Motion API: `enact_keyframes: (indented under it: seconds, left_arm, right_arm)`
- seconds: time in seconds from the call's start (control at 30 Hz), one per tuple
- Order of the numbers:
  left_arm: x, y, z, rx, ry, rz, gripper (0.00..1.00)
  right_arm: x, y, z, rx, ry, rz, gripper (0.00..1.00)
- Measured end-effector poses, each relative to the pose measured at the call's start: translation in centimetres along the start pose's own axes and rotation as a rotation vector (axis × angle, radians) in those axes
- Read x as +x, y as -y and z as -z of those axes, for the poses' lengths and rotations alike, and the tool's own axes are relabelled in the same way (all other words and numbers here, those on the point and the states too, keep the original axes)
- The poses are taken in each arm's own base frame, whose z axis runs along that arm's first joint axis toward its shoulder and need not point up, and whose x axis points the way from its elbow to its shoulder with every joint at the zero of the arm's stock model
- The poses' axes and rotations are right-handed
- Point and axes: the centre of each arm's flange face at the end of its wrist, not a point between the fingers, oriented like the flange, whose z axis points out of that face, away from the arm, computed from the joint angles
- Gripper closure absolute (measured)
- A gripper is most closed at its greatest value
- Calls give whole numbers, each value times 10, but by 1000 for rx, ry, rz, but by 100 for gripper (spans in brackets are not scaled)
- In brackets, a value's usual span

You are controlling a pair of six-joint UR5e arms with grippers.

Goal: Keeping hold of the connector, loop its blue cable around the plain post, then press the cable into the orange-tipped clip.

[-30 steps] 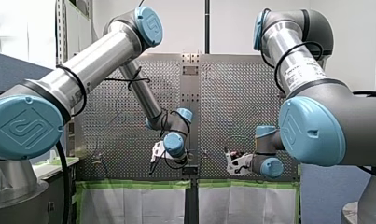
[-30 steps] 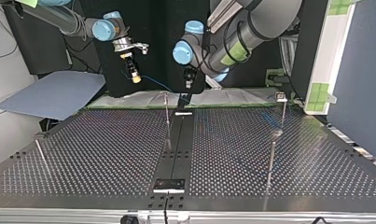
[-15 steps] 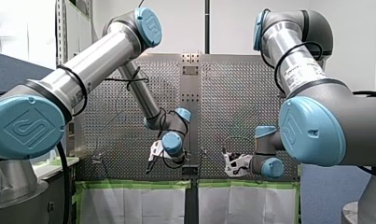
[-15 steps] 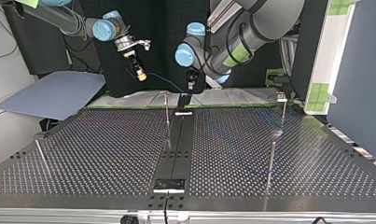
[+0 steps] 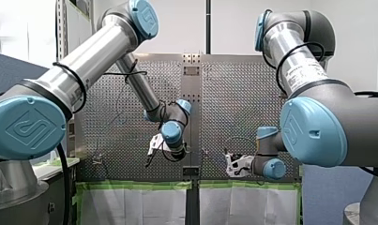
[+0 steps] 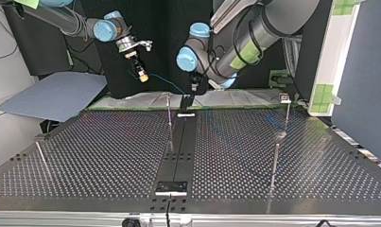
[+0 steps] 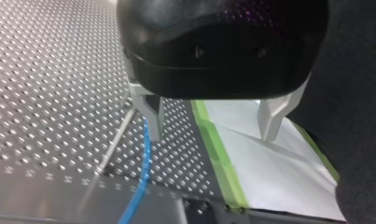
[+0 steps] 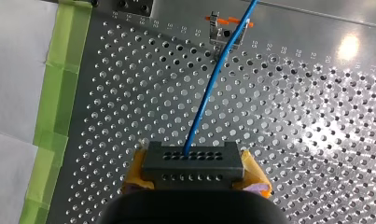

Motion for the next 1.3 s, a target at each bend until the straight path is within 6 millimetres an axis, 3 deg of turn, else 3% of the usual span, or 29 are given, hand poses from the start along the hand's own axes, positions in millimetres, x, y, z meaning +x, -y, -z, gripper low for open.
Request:
enact_keyframes:
  seconds: [0.43,0.63,1.3]
  left_arm:
    - [-107,8,29,60,93,43,0]
    - [-136,10,35,58,104,14,0]
    - [-157,-1,42,30,-7,-175,0]
  right_arm:
    - [0,0,-1,-1,-4,-1,100]
    - [1,-1,-1,-1,-5,-5,100]
    - [1,-1,-2,-1,-7,-6,100]
